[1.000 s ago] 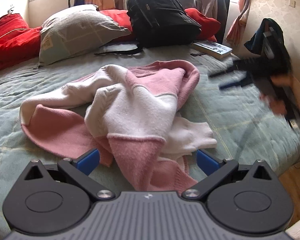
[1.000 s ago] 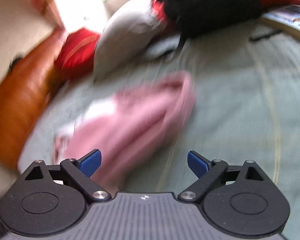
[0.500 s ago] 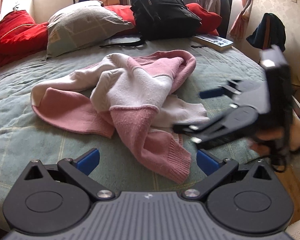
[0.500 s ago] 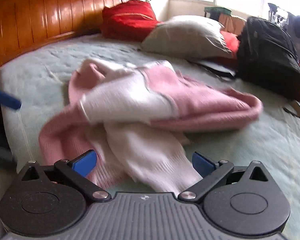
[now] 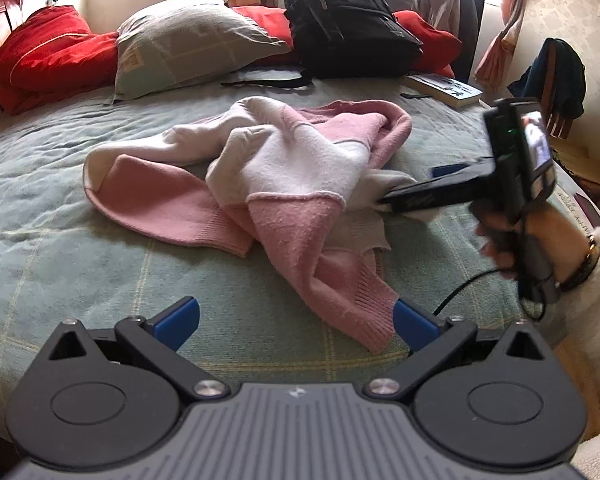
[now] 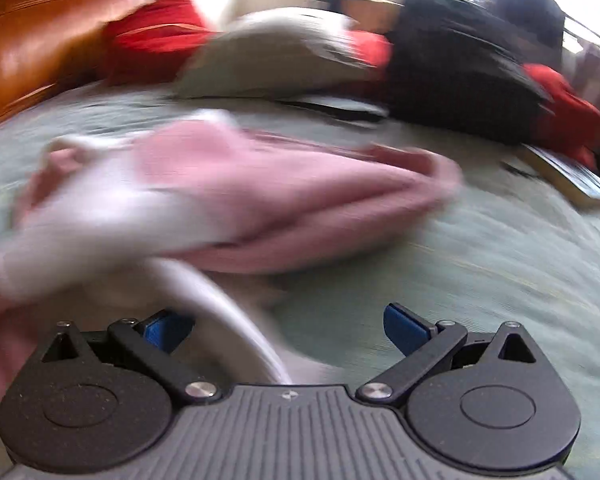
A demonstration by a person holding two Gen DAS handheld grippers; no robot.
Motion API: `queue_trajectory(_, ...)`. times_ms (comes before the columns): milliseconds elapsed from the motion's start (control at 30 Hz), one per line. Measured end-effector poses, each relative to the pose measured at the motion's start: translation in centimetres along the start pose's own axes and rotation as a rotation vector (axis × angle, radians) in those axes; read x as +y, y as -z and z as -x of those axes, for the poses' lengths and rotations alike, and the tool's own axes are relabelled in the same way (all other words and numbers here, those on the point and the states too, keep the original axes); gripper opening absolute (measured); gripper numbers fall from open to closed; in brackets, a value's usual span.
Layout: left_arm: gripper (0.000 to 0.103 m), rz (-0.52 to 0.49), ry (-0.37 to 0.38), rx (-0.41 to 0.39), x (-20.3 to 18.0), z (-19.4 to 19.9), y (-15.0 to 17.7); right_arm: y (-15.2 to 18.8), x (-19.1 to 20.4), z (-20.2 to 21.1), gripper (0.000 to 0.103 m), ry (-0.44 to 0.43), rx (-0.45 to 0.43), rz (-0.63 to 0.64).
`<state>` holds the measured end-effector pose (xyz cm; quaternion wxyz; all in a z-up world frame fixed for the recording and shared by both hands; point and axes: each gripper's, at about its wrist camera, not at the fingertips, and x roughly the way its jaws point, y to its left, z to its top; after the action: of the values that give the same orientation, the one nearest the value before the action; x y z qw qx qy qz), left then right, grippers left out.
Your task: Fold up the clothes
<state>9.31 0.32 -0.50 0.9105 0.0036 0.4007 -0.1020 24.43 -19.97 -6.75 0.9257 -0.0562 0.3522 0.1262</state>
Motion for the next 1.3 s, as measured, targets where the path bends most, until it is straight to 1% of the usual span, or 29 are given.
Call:
queue_trajectory(233,0.102,-0.015,0.029,0.005,-0.8,-0.7,-0.1,1.7,-4.1,2.0,0.103,0.0,0.016,-0.054)
queue_trajectory(267,0.102,-0.016,0.029,0.006,-0.9,-0.7,-0.1,2.0,-3.9,2.5,0.103,-0.013,0.011,-0.039)
queue_trajectory(400,0.102,-0.018,0.027,0.013,-1.1,-1.0,-0.1,3.1,-1.3,3.4,0.103,-0.1,-0.015,0.065)
queue_trajectory(500,0.102,-0.016,0.026,0.017,-1.2,-1.0,0.0,4.0,0.4,3.3,0.102,-0.121,-0.008,0.102)
queue_trajectory(567,0.102,-0.014,0.022,0.019,-1.1,-0.9,0.1,4.3,0.7,3.0,0.102,-0.14,-0.008,0.093)
queue_trajectory(633,0.102,-0.015,0.019,0.019,-1.1,-0.8,0.1,4.4,0.8,2.8,0.102,-0.13,-0.018,0.098)
queue_trajectory(767,0.102,-0.012,0.02,0.016,-1.1,-0.8,0.1,3.7,1.4,2.4,0.102,-0.051,-0.039,0.191)
queue_trajectory(833,0.102,-0.012,0.025,0.014,-1.2,-0.8,0.1,3.0,1.5,1.8,0.096,-0.027,-0.036,0.229)
queue_trajectory(900,0.102,-0.012,0.027,0.014,-1.4,-0.8,0.1,2.3,1.4,1.1,0.086,-0.044,-0.018,0.231)
queue_trajectory(933,0.102,-0.012,0.027,0.015,-1.4,-0.8,0.2,2.0,1.3,0.9,0.085,-0.064,-0.009,0.22)
queue_trajectory(1000,0.102,-0.009,0.025,0.017,-1.3,-0.9,0.1,1.6,1.2,1.1,0.084,-0.112,0.0,0.197)
queue_trajectory(1067,0.102,-0.007,0.022,0.018,-1.2,-0.9,0.1,1.5,1.2,1.8,0.084,-0.12,-0.024,0.206)
queue_trajectory(1133,0.102,-0.004,0.02,0.02,-1.2,-0.9,0.1,1.5,1.5,2.5,0.084,-0.101,-0.055,0.248)
queue_trajectory(1200,0.102,-0.003,0.019,0.022,-1.2,-1.0,0.2,1.1,1.7,2.8,0.084,-0.102,-0.078,0.302)
queue_trajectory(1233,0.102,-0.006,0.023,0.023,-1.3,-1.0,0.2,0.7,1.9,2.7,0.084,-0.114,-0.082,0.32)
queue_trajectory(1300,0.102,-0.011,0.031,0.024,-1.6,-1.1,0.2,0.2,2.1,2.4,0.084,-0.169,-0.09,0.341)
